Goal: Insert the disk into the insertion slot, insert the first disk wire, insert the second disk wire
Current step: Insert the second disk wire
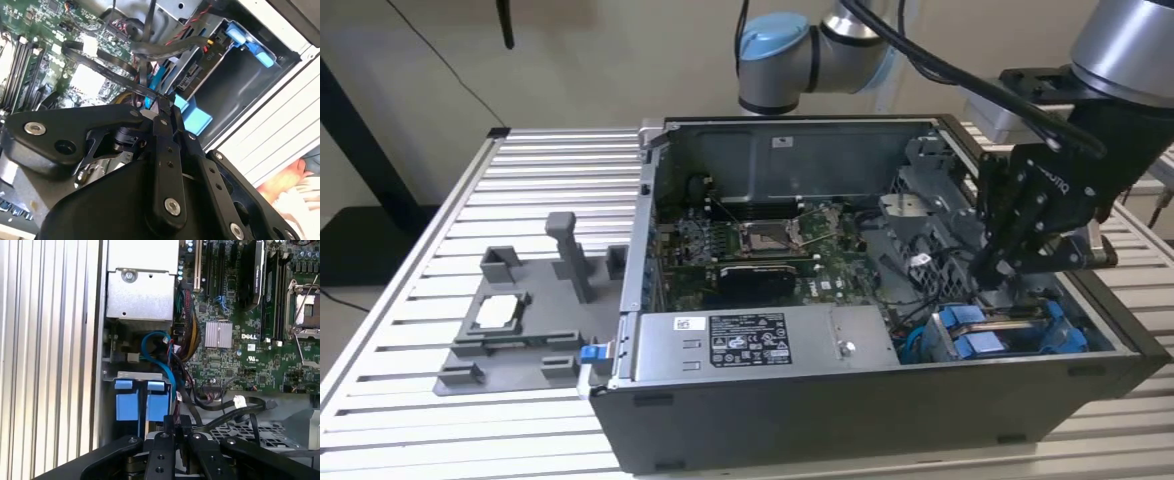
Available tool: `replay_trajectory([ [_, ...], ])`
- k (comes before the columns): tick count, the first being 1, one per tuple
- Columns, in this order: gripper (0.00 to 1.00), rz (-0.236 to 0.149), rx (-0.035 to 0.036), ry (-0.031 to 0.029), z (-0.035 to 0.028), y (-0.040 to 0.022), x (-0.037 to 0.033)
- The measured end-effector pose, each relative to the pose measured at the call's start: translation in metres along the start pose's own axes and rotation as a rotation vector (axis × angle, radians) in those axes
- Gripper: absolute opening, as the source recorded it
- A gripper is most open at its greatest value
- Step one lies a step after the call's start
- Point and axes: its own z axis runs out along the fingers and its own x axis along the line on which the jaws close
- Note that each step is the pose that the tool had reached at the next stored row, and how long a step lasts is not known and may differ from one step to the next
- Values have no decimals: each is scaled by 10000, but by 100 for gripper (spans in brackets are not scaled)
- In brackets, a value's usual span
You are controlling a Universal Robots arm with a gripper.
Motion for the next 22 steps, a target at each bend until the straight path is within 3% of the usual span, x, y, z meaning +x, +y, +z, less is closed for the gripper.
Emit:
replay_trajectory([
  [7, 16, -2, -69, -71, 46, -99, 101],
  [10, 16, 0, -220, -101, 52, -159, 112],
  [16, 16, 7, -388, -191, 90, -222, 116],
  [19, 16, 13, -550, -208, 107, -255, 118],
  [22, 16, 14, -619, -245, 130, -293, 120],
])
